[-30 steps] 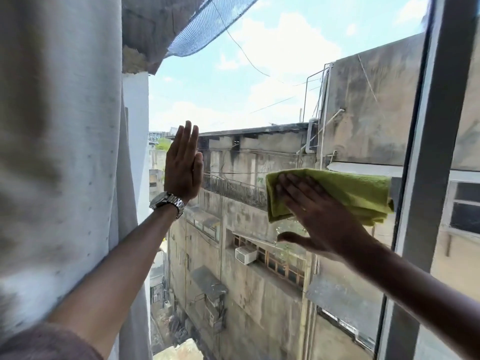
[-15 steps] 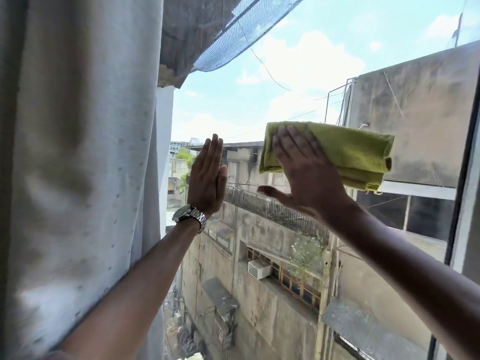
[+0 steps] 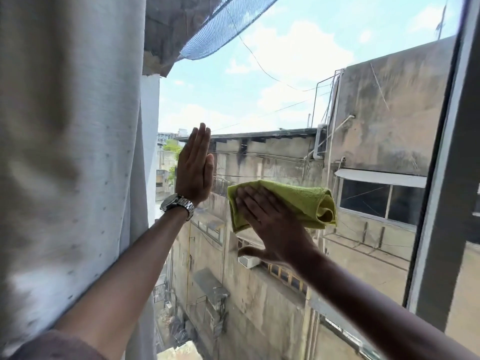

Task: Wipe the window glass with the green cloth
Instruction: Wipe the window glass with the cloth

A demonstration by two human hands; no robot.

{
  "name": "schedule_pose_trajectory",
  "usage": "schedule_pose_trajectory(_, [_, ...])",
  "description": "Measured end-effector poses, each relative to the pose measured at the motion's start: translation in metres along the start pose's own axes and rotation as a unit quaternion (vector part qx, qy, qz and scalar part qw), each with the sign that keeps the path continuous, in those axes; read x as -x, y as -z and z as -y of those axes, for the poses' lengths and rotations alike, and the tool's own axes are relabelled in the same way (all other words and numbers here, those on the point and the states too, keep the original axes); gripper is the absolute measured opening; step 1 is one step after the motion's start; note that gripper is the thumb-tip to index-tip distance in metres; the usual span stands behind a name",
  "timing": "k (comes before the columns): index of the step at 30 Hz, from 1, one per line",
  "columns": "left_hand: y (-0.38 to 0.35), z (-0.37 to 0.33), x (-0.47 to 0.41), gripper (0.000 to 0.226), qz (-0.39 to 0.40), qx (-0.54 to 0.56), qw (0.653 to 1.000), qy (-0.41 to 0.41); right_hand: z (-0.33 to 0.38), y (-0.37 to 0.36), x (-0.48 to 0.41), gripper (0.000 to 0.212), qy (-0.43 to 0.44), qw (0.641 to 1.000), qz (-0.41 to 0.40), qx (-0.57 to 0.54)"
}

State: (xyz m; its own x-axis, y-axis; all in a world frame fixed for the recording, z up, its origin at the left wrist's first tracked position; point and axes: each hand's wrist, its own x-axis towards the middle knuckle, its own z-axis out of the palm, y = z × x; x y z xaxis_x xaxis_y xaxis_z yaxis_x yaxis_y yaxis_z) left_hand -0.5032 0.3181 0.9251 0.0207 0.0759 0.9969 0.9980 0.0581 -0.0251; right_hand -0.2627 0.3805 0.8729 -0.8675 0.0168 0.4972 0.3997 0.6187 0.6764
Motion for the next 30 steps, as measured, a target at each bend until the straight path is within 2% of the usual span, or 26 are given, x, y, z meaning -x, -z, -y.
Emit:
schedule_pose_trajectory(5, [0.004,-0.006,0.001,0.058,0.004,0.003,1.000,0.009,-0.039,0.017,0.032,0.109,0.014,0.999,-0.012,0.031])
schedule_pose_trajectory(10, [-0.004,0.005,0.000,0.058,-0.017,0.009,1.000,-0.012,-0.089,0.060,-0.006,0.107,-0.084,0.993,-0.067,0.051])
schedule_pose_trajectory(14, [-0.009,0.008,0.000,0.058,-0.022,0.009,1.000,-0.013,-0.074,0.072,-0.054,0.112,-0.134,0.987,-0.080,0.036])
schedule_pose_trajectory(16, [-0.010,0.009,0.000,0.058,-0.022,0.009,1.000,-0.012,-0.054,0.060,-0.059,0.114,-0.090,0.993,-0.068,0.033])
schedule_pose_trajectory(19, [-0.010,0.011,0.001,0.057,-0.021,0.002,1.000,-0.014,-0.026,0.035,-0.041,0.116,0.021,0.998,-0.002,0.056])
schedule_pose_trajectory(23, [-0.009,0.010,0.002,0.058,-0.018,0.005,1.000,-0.008,-0.040,0.038,-0.030,0.111,0.094,0.992,0.012,0.088])
schedule_pose_trajectory(26, [-0.008,0.009,0.004,0.058,-0.020,0.008,1.000,-0.012,-0.074,0.069,-0.049,0.110,0.007,0.994,-0.028,0.103])
schedule_pose_trajectory(28, [-0.007,0.010,0.003,0.058,-0.022,0.007,1.000,-0.017,-0.085,0.086,-0.063,0.110,-0.074,0.995,-0.044,0.059])
schedule_pose_trajectory(30, [-0.006,0.009,0.003,0.058,-0.022,0.007,1.000,-0.015,-0.073,0.084,-0.068,0.115,-0.106,0.993,-0.049,0.035])
